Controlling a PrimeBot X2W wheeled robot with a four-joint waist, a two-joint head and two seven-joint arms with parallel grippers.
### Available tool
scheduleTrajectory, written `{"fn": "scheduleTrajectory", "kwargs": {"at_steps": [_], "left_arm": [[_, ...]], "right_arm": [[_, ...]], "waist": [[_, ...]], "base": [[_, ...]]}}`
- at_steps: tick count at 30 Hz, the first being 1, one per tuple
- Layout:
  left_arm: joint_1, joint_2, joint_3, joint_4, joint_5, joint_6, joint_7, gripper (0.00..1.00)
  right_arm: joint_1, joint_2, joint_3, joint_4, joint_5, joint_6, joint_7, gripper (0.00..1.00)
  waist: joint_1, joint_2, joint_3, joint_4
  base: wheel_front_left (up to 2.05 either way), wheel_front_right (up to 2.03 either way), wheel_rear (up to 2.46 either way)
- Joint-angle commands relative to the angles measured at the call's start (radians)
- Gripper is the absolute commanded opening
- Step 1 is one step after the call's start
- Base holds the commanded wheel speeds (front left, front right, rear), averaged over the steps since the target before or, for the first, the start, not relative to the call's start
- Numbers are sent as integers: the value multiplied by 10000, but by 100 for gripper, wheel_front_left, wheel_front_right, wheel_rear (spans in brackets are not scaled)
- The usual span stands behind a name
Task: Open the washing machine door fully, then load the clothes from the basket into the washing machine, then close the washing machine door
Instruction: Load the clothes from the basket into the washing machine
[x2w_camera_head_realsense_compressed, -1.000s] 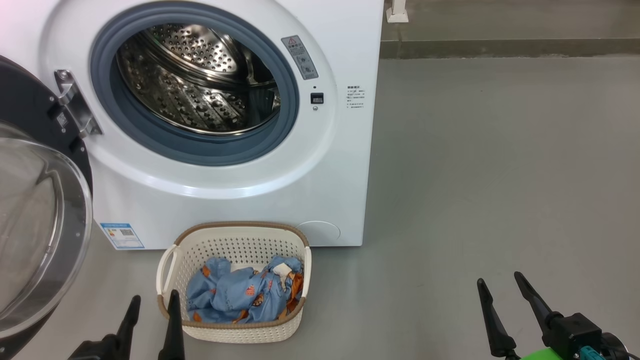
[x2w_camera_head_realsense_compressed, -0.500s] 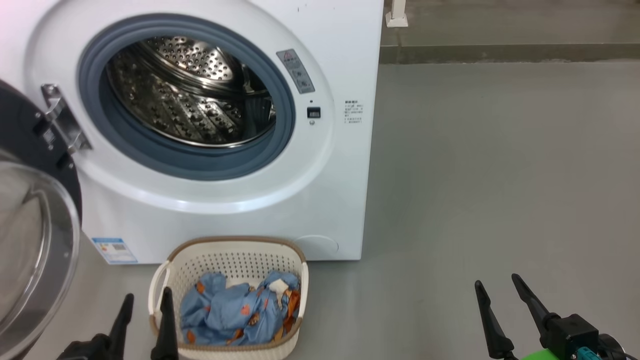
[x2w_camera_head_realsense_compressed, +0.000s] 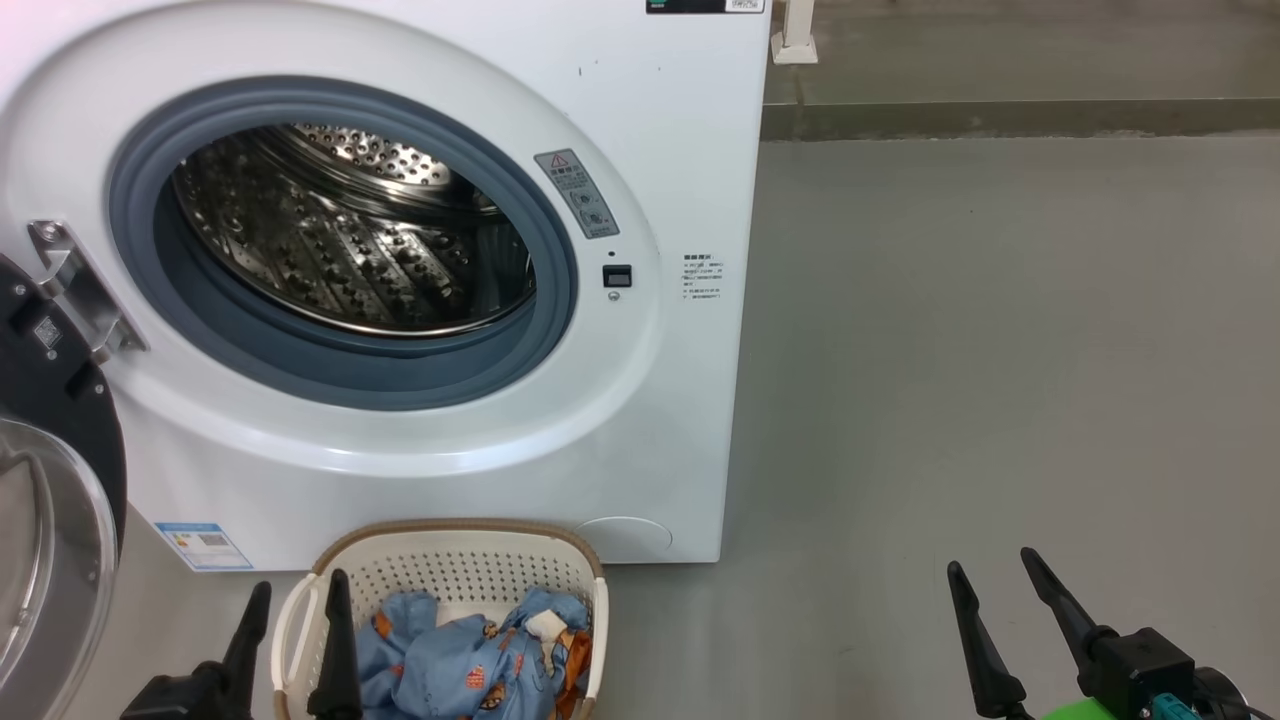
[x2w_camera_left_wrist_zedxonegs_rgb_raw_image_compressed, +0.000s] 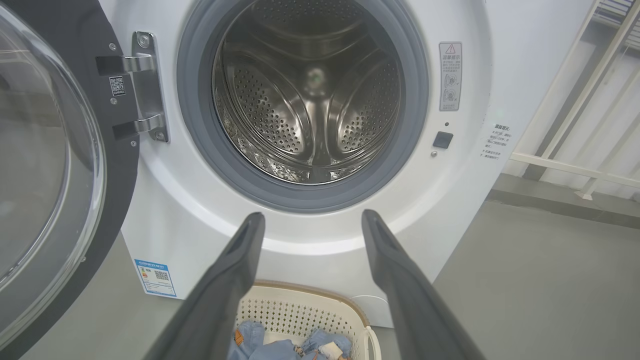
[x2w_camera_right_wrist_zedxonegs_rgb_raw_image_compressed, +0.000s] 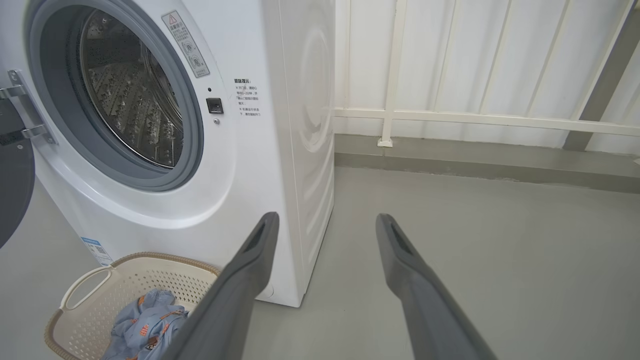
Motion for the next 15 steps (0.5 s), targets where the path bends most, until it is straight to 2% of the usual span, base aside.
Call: {"fn": "scheduleTrajectory", "kwargs": {"at_steps": [1,15], "left_arm": [[-436,87,301,-204,196,-22,-105,100],[-455,87,297,-95,222,-91,-105,100]], "right_arm": [[-232,-76,279,-204,20,16,-122,100],[-224,-76,270,-210,30,16,-122,100]], "waist": [[0,0,4,0],[0,0,-2,-9]], "base": [[0,0,0],[0,0,0]]}}
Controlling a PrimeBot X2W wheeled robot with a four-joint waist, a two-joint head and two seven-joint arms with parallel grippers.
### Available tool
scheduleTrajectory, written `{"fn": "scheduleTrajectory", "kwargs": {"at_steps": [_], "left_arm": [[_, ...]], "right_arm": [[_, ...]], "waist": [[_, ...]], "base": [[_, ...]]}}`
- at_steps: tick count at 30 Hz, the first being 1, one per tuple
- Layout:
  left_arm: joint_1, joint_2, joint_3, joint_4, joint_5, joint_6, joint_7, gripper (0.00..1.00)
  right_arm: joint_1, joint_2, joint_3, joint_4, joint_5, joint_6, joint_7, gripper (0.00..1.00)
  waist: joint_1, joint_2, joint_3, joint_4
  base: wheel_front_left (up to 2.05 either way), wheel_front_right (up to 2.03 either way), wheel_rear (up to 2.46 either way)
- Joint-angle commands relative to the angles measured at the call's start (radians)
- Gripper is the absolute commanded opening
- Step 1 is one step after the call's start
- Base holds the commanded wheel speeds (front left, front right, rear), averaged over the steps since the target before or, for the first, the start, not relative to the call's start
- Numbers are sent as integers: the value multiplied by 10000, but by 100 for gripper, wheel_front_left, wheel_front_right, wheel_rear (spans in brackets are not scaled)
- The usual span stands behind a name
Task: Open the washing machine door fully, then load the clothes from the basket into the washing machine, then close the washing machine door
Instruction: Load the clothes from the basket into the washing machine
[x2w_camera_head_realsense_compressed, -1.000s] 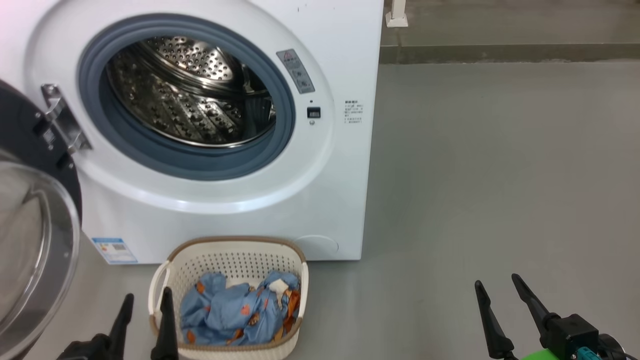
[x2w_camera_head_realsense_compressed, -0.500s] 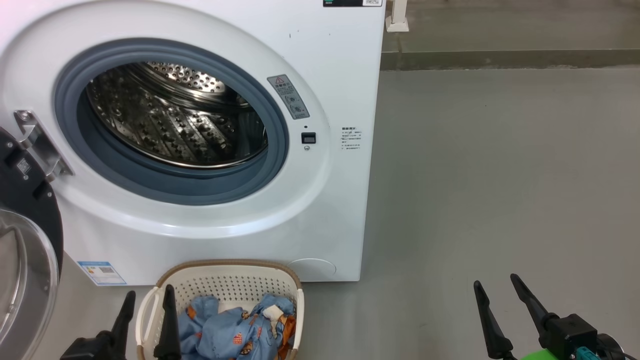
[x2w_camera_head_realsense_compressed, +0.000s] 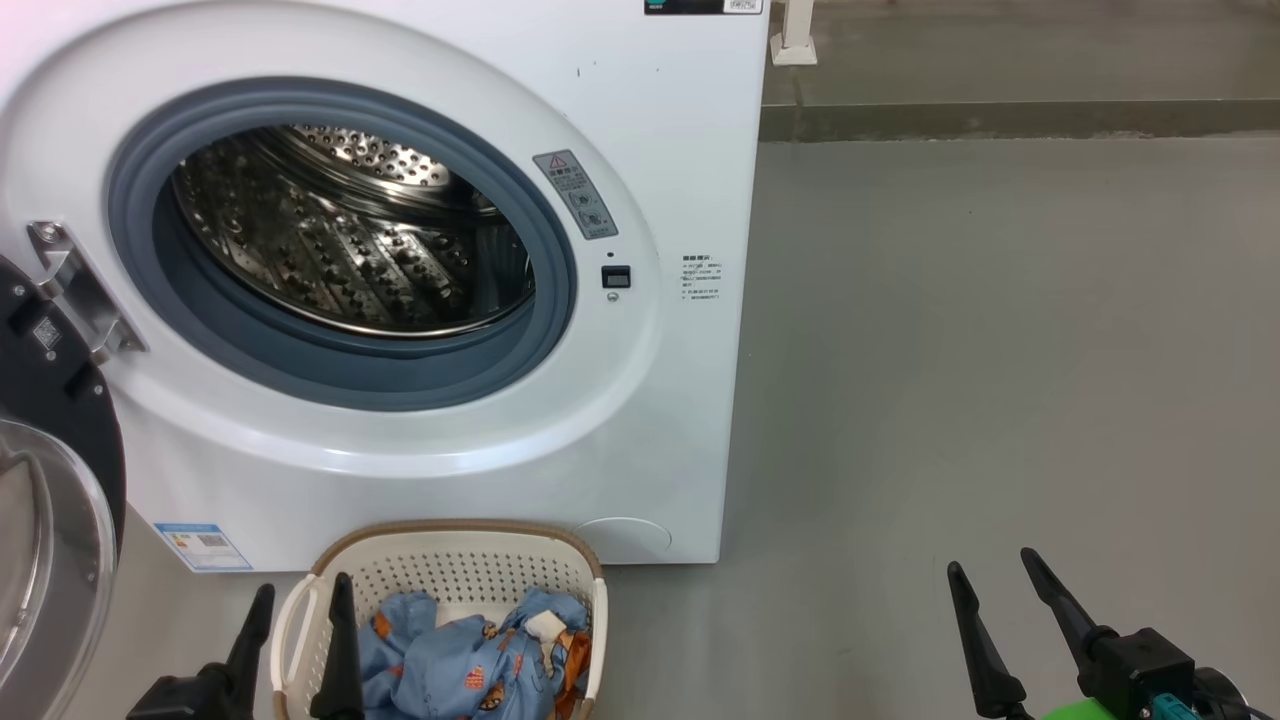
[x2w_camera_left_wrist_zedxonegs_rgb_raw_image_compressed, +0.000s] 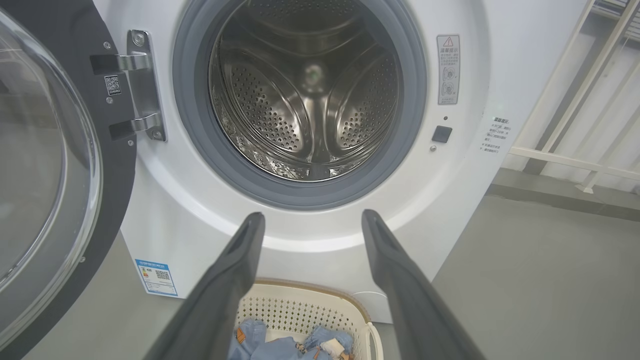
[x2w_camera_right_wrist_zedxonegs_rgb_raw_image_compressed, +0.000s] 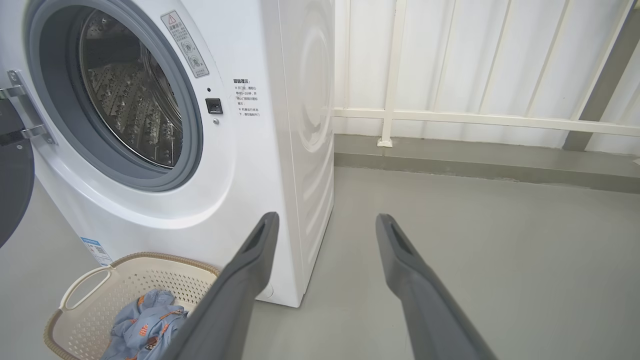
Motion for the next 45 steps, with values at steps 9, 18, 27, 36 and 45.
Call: {"fn": "scheduleTrajectory", "kwargs": {"at_steps": [9,18,27,36,45], "left_arm": [[-450,89,270,-152,47,-28,-105,100],[-446,89,236,-117,36,-38,-105,100],[-533,89,95,244,-42,-40,-105,100],[-1057,89,-172,1321,1,54,-105,100],[-2571,114,-30,3828,78,-55,-105,100]], "right_arm": [[-213,-76,262,-216,14,16,-122,100],[-231,-76,266,-221,10,16,-122,100],[-300,-76,235,-207,-114,16,-122,100],[-619,-76,-9,-392,-504,16,-122,100],[-1223,-76,-39,-763,-849,16,-122,100]], "waist": [[0,0,13,17],[0,0,46,9],[0,0,484,-137],[0,0,1795,-575],[0,0,3568,-1236]], "base": [[0,0,0],[0,0,0],[0,0,0],[0,0,0],[0,0,0]]}}
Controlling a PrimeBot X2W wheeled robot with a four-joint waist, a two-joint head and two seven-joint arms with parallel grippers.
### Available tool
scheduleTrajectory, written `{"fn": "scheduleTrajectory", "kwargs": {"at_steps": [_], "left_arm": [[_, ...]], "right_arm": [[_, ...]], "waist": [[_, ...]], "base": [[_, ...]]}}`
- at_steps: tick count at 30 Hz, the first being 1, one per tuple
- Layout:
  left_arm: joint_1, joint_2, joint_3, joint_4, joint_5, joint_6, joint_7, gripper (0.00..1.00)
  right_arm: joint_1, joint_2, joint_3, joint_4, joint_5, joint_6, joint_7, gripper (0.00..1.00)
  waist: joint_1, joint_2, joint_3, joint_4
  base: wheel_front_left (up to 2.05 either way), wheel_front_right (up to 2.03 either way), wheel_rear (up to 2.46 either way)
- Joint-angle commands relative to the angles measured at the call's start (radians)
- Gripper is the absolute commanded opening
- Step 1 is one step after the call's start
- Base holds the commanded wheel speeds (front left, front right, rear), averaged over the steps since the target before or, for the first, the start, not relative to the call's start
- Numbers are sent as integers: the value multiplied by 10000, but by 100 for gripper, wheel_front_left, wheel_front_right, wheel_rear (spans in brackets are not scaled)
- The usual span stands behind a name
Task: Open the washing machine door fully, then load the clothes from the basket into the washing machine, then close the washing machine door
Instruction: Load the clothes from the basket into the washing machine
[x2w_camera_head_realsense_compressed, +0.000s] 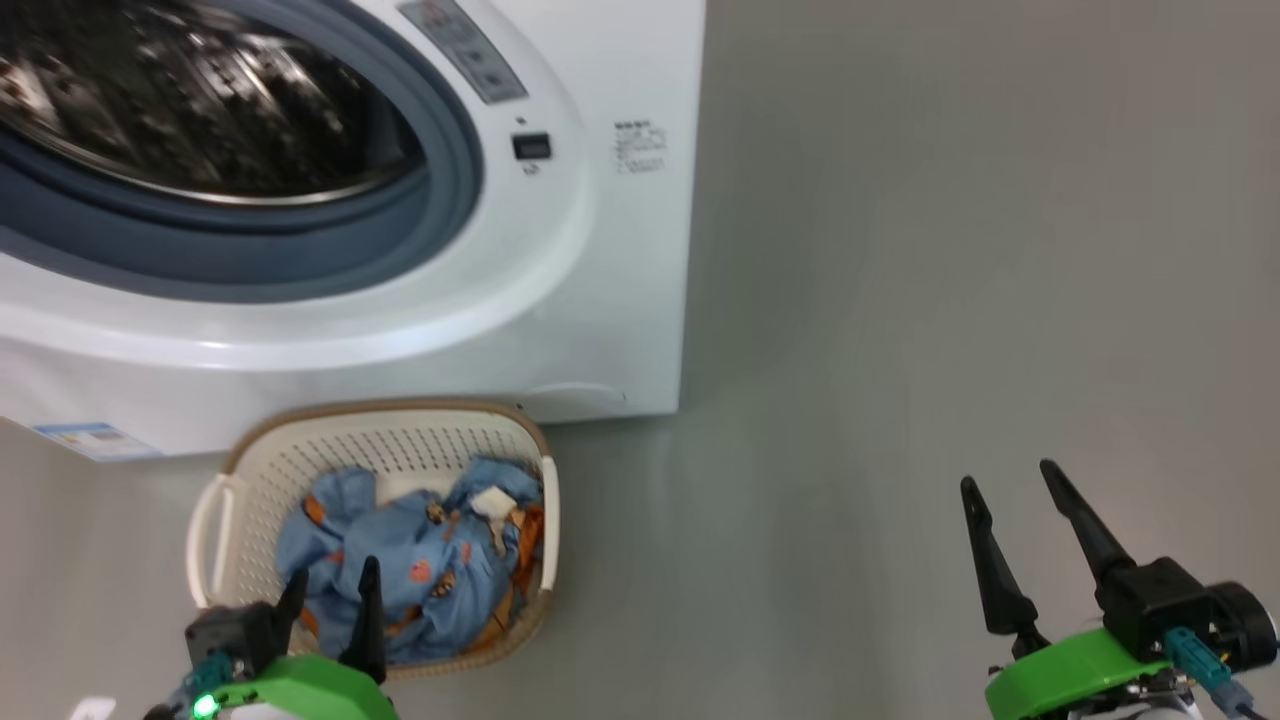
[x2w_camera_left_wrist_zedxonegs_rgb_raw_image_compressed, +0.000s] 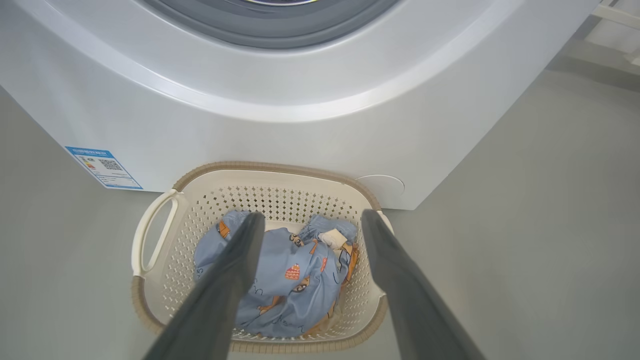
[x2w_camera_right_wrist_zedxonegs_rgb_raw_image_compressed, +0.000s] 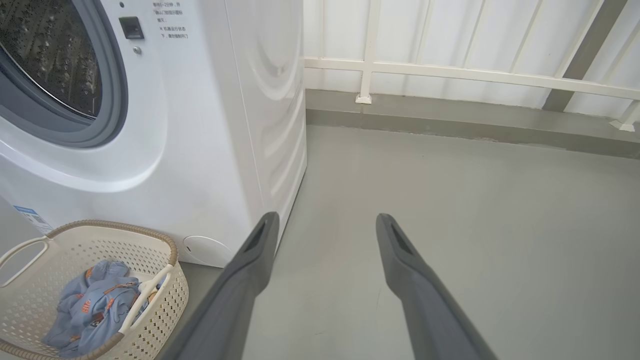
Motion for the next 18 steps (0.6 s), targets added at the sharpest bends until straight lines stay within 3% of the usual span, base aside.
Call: {"fn": "scheduleTrajectory", "kwargs": {"at_steps": [1,12,18], "left_arm": [[-550,199,359,347,28,-58,-91,100],[-2989,870,195,4164,-523,-179,-87,100],[-4067,1207,-315,5335,-1357,-183,20,100]], "right_arm": [[-333,-70,278,-327,-180,16,-120,100],[-788,-70,334,-770,-341,16,-120,100],[-971,-70,560,-897,-276,16,-120,100]], "waist": [[0,-1,1065,-609],[0,-1,2872,-1424],[0,-1,3662,-1799]], "base": [[0,0,0],[0,0,0],[0,0,0]]}}
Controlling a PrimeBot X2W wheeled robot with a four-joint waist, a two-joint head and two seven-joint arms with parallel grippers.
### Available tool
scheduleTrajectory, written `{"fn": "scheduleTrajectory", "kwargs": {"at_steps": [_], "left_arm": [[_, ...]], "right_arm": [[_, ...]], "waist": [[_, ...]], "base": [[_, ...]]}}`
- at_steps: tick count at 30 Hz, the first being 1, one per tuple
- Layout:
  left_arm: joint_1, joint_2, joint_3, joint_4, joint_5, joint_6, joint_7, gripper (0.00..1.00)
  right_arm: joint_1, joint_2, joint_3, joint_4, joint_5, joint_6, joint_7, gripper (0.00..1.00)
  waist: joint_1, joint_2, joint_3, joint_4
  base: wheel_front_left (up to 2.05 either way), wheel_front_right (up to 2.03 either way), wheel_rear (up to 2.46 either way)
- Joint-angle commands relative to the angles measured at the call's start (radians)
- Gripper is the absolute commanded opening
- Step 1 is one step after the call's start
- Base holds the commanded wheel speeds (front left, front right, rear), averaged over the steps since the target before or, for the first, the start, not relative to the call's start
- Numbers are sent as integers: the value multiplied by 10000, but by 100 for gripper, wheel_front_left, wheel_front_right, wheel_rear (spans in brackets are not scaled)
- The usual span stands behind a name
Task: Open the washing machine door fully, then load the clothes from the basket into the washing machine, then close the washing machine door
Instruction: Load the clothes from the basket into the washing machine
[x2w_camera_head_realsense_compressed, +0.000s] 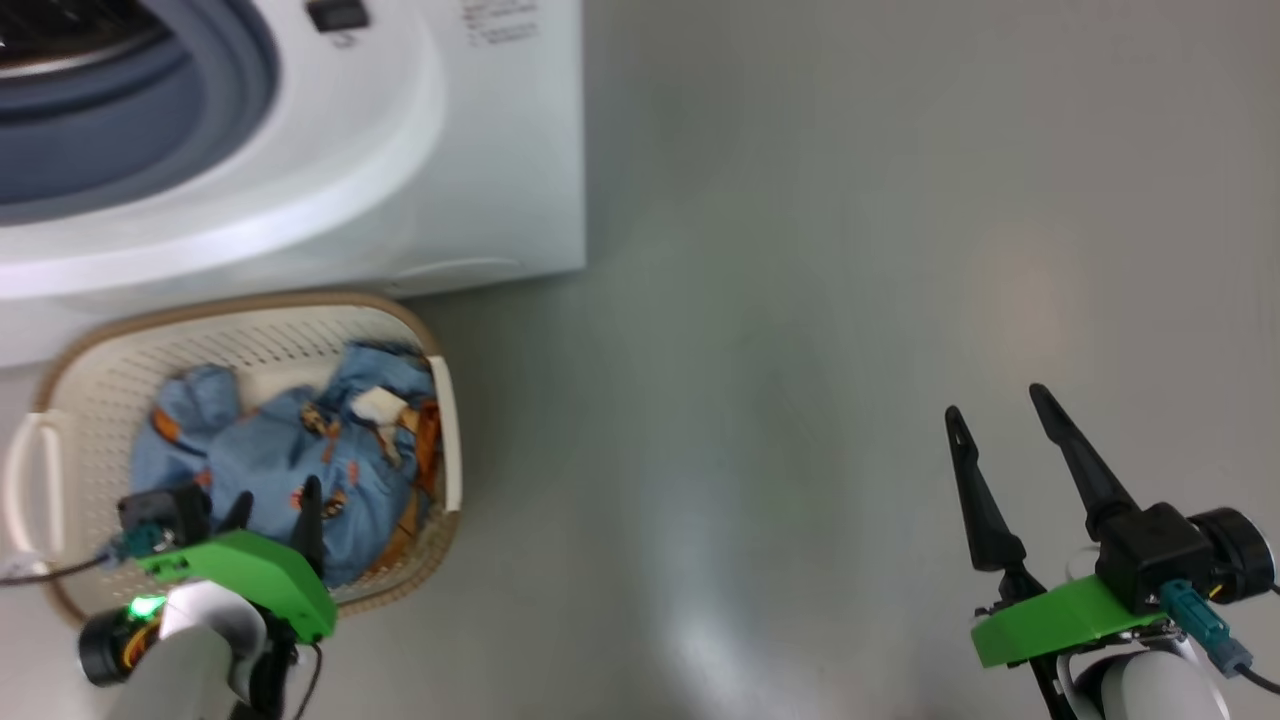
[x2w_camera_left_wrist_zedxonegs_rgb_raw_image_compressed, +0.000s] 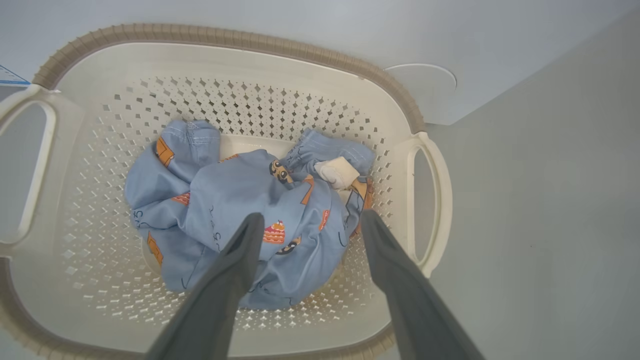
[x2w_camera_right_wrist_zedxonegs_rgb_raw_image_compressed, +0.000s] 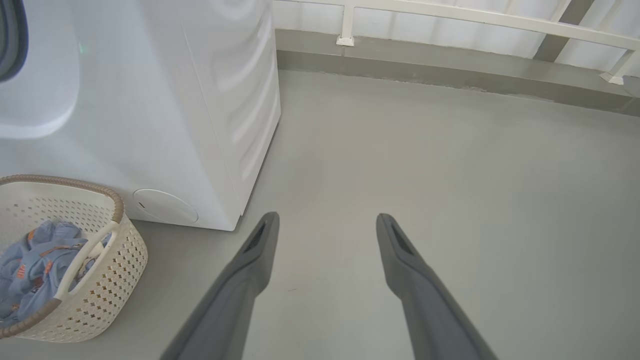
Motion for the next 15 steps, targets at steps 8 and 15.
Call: {"fn": "scheduleTrajectory", "kwargs": {"at_steps": [8,15], "left_arm": [[-917,1053,-324,814,-779,-23,140,100],[-1689,1489,-541,1281,-1221,-24,369,100]], "right_arm": [[-380,-58,377,-423,149,16,-120,100],[-574,-58,561,-517,370,16,-120,100]], "waist": [[0,0,1613,-1085],[0,0,2301,-1419]], "base": [[0,0,0],[0,0,0]]}}
